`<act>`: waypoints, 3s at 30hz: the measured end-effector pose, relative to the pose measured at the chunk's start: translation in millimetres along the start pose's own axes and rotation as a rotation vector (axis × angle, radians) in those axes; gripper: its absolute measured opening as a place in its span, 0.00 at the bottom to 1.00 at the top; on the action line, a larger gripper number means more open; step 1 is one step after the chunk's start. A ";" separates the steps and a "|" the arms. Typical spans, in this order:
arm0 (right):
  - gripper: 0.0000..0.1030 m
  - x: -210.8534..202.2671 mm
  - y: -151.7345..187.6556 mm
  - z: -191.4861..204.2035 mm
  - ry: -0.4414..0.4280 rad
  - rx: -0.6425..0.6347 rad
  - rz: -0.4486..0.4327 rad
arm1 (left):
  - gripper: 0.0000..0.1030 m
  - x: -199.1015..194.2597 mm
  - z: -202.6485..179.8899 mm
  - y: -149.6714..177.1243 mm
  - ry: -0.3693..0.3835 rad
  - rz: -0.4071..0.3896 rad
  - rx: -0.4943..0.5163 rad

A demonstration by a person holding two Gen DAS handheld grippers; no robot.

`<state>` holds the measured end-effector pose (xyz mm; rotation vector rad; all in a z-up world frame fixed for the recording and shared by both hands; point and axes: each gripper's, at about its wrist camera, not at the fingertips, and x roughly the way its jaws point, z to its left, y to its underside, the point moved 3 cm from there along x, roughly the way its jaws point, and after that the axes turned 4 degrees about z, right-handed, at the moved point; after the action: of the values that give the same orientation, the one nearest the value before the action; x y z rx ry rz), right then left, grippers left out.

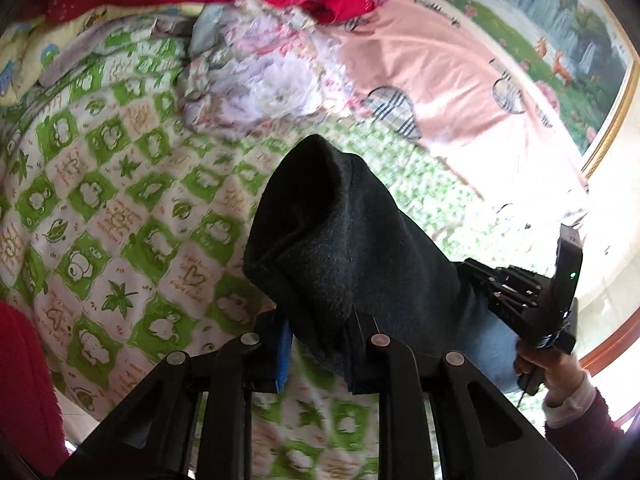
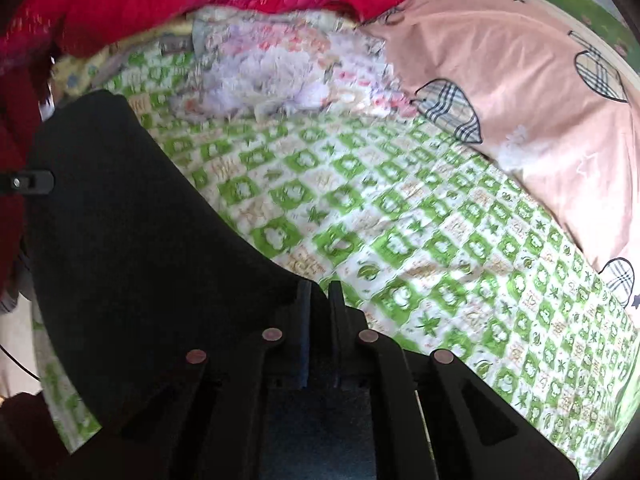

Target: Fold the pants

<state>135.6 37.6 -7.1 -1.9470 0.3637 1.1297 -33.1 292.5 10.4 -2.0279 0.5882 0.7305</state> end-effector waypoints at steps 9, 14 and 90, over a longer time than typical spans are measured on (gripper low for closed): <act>0.08 39.3 12.8 5.0 -0.010 0.036 0.072 | 0.21 39.1 32.9 26.4 -0.102 0.111 0.018; 0.12 43.7 14.3 -10.2 0.009 0.146 0.070 | 0.28 40.5 30.3 27.2 -0.138 0.114 0.058; 0.05 -185.1 340.6 -204.3 0.140 1.197 -0.206 | 0.62 229.7 -522.0 153.7 0.381 0.610 1.076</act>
<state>-53.4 -356.9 18.6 -0.9488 0.6918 0.4185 174.3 -260.4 -4.6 -0.9515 1.4772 0.2186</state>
